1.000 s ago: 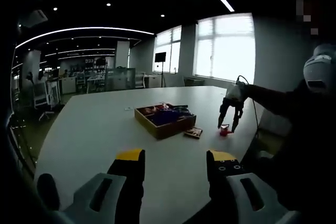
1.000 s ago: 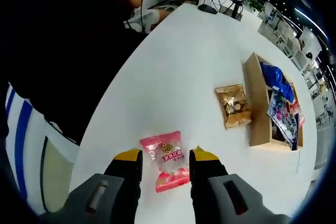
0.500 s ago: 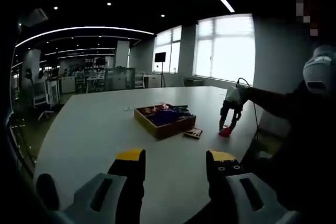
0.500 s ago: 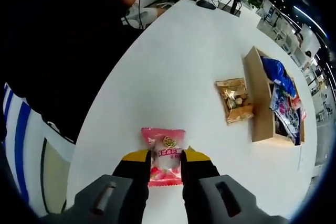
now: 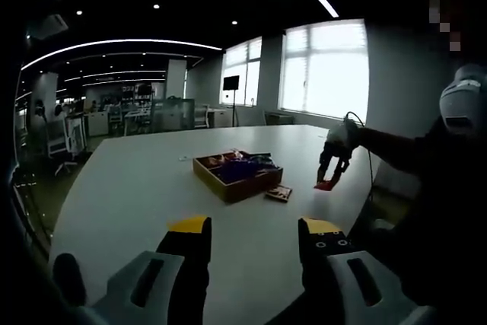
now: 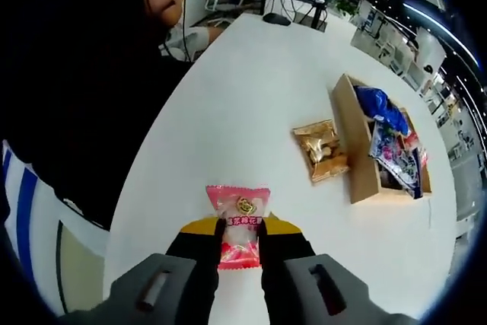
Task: Pick up the scattered marshmallows, QQ candies, Oreo cookies, and mixed nuts on the table and sort them into separate containers
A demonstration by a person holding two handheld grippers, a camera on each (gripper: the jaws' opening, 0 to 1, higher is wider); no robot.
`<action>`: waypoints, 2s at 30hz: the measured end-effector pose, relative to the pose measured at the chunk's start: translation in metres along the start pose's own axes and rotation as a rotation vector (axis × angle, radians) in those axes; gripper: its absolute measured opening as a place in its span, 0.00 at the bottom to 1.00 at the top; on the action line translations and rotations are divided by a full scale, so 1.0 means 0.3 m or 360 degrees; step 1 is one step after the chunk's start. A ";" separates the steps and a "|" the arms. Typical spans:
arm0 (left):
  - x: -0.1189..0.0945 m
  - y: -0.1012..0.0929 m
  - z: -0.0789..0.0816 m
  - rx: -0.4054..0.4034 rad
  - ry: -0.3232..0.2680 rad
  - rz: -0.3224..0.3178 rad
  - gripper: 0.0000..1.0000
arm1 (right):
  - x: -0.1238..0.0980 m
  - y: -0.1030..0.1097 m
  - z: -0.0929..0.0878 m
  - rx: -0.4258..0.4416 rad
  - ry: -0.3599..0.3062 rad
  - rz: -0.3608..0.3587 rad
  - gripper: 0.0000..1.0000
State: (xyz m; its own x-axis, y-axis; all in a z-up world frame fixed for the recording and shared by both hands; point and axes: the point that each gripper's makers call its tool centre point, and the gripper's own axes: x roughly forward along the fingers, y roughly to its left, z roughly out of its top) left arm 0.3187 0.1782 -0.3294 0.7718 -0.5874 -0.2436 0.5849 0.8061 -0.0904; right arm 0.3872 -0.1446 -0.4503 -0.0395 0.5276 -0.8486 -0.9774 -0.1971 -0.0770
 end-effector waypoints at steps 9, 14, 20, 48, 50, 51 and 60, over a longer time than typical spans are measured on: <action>0.000 -0.007 -0.007 -0.0003 0.0008 -0.0006 0.50 | -0.064 -0.076 0.080 0.0188 -0.0350 -0.0165 0.16; 0.000 -0.010 -0.008 -0.0002 0.0009 -0.0008 0.50 | -0.106 -0.141 0.090 0.0324 -0.0474 -0.0264 0.16; 0.006 -0.010 -0.010 -0.0005 0.0016 -0.0010 0.50 | -0.135 -0.188 0.100 0.0407 -0.0571 -0.0349 0.16; 0.022 -0.015 -0.017 -0.0012 0.0030 -0.0025 0.49 | -0.212 -0.349 0.154 0.0753 -0.0882 -0.0659 0.16; 0.025 -0.016 -0.019 -0.0014 0.0033 -0.0029 0.49 | -0.217 -0.357 0.158 0.0766 -0.0898 -0.0664 0.16; 0.026 -0.016 -0.019 -0.0014 0.0034 -0.0030 0.49 | -0.218 -0.361 0.159 0.0771 -0.0901 -0.0667 0.16; 0.030 -0.016 -0.019 -0.0013 0.0035 -0.0033 0.49 | -0.238 -0.398 0.170 0.0794 -0.0925 -0.0744 0.16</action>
State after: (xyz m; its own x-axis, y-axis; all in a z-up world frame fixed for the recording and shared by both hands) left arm 0.3213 0.1696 -0.3365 0.7537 -0.6025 -0.2626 0.5988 0.7942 -0.1035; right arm 0.4962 -0.1167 -0.3539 0.4187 0.8257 -0.3779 -0.8913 0.4534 0.0030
